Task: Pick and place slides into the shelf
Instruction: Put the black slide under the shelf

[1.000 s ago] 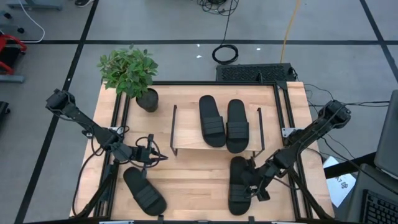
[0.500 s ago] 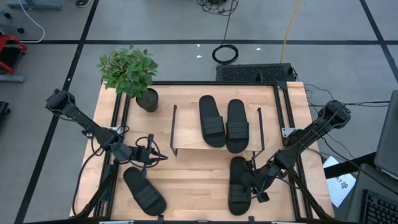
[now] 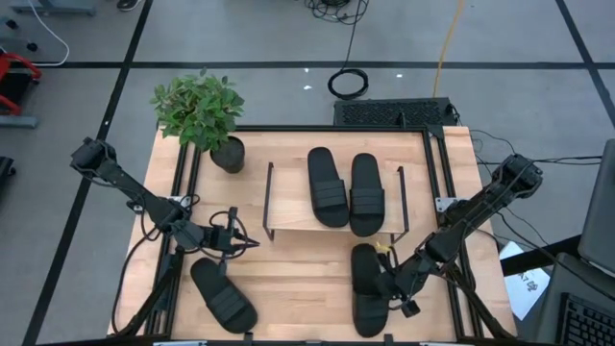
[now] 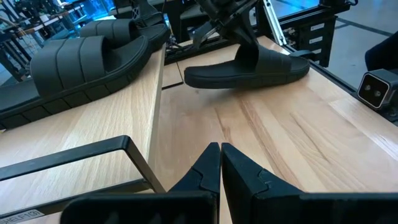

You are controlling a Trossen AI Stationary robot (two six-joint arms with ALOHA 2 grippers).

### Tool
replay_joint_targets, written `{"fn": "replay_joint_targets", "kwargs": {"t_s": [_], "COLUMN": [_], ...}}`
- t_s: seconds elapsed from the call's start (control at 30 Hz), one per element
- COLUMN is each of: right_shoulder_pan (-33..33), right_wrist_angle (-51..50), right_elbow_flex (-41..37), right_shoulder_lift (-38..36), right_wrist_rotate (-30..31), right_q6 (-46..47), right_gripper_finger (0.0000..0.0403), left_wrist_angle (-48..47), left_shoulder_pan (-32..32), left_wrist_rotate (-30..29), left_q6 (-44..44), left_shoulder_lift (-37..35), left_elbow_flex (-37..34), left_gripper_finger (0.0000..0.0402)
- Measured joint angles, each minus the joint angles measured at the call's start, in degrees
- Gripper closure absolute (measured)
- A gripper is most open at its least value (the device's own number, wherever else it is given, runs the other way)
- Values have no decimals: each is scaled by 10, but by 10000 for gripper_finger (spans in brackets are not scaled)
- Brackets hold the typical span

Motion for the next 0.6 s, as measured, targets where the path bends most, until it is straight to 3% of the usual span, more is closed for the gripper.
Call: {"fn": "replay_joint_targets", "kwargs": {"t_s": [0.3, 0.47, 0.6], "right_shoulder_pan": [-58, -102, -140], "right_wrist_angle": [-49, -107, -126], "right_elbow_flex": [2, 2, 2], "right_shoulder_lift": [-42, -85, -100], "right_wrist_rotate": [-67, -63, -108], "right_q6": [-23, -7, 0], "right_gripper_finger": [397, 397, 397], "left_wrist_angle": [1, 0, 0], "left_shoulder_pan": [0, 0, 0], "left_wrist_rotate": [0, 0, 0], "left_q6": [0, 0, 3], "left_shoulder_lift": [0, 0, 0], "left_elbow_flex": [0, 0, 0], "left_gripper_finger": [385, 385, 385]}}
